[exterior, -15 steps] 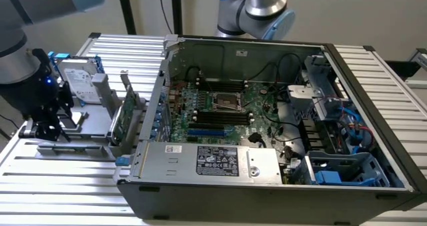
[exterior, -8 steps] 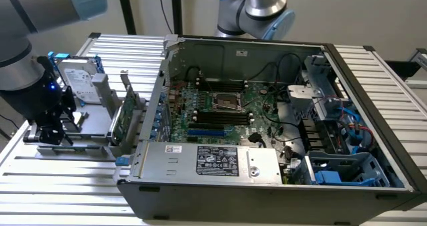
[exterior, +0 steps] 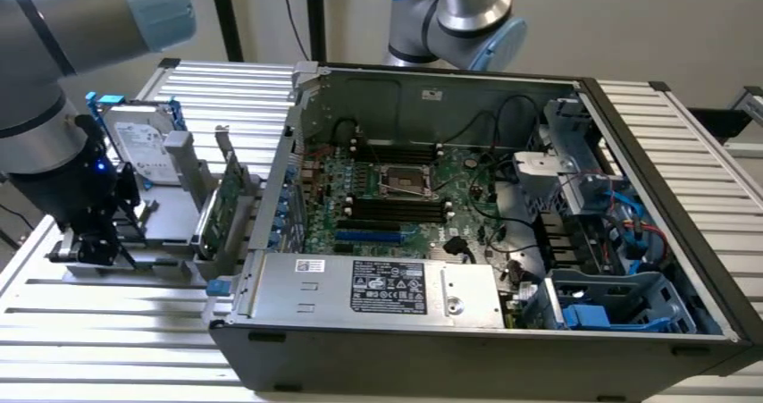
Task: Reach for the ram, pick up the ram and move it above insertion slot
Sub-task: 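Pick up the ram and move it above insertion slot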
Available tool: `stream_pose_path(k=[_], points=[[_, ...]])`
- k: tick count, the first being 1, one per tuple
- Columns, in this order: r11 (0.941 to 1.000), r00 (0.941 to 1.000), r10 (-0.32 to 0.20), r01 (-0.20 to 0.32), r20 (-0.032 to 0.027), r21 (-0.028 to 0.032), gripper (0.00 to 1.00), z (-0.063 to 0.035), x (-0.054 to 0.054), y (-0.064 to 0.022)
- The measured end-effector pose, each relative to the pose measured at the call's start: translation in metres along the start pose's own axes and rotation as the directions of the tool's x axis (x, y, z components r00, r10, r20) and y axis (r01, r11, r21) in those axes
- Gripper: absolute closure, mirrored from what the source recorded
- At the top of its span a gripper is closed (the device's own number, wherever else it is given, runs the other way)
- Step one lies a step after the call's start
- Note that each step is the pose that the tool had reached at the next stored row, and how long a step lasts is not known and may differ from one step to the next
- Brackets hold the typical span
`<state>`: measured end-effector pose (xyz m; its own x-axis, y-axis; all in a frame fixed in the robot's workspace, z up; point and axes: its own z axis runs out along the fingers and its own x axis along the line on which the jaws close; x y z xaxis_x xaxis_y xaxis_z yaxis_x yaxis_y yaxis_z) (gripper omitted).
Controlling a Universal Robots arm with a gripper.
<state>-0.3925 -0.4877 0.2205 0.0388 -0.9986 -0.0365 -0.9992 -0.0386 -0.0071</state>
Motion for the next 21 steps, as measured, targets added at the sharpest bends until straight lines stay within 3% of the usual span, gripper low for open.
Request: stream_pose_path(k=[8, 21], points=[[1.0, 1.0, 0.001, -0.001, 0.0, 0.0, 0.58, 0.0131, 0.001, 0.001], [1.0, 1.0, 0.0, 0.0, -0.0001, -0.0002, 0.58, 0.0216, 0.002, 0.0036]])
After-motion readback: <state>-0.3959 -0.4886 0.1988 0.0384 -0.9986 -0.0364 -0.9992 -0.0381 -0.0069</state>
